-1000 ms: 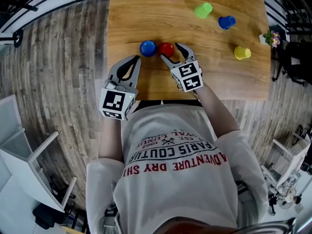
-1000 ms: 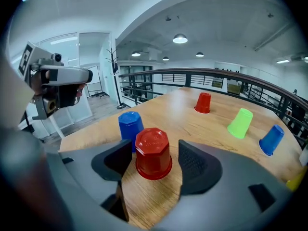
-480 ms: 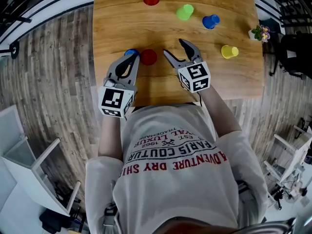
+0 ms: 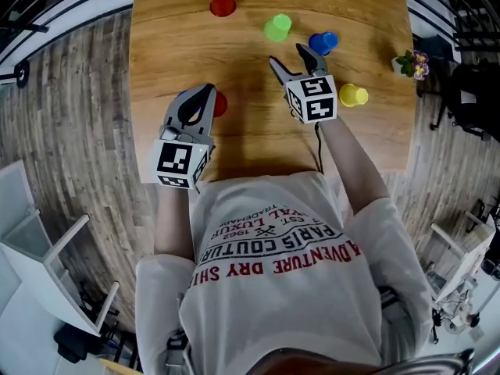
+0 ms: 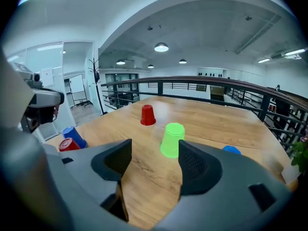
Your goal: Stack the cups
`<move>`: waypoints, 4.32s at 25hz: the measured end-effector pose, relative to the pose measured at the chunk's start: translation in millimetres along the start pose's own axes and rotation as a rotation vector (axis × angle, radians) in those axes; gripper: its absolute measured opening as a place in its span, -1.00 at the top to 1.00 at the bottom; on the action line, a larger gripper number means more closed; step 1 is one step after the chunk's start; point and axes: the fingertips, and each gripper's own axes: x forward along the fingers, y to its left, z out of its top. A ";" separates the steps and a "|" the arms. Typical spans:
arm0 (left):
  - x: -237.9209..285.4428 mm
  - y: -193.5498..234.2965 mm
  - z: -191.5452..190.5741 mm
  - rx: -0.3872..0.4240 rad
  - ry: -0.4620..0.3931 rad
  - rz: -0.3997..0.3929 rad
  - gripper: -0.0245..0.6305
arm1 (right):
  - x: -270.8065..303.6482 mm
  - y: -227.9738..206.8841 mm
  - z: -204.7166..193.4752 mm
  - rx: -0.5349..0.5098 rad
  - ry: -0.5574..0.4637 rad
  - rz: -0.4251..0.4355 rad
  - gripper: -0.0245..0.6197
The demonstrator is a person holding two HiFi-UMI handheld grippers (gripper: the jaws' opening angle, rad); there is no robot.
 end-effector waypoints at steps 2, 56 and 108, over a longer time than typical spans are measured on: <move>7.3 0.0 1.2 0.005 0.007 0.019 0.87 | 12.3 -13.6 2.9 0.019 0.006 0.003 -0.01; -43.0 23.9 -28.7 -0.011 0.024 -0.112 0.87 | -27.7 135.8 -50.7 -0.024 0.114 0.009 0.21; 34.2 88.6 2.9 -0.055 0.042 0.138 0.87 | 143.0 36.3 82.2 -0.040 0.048 0.176 0.00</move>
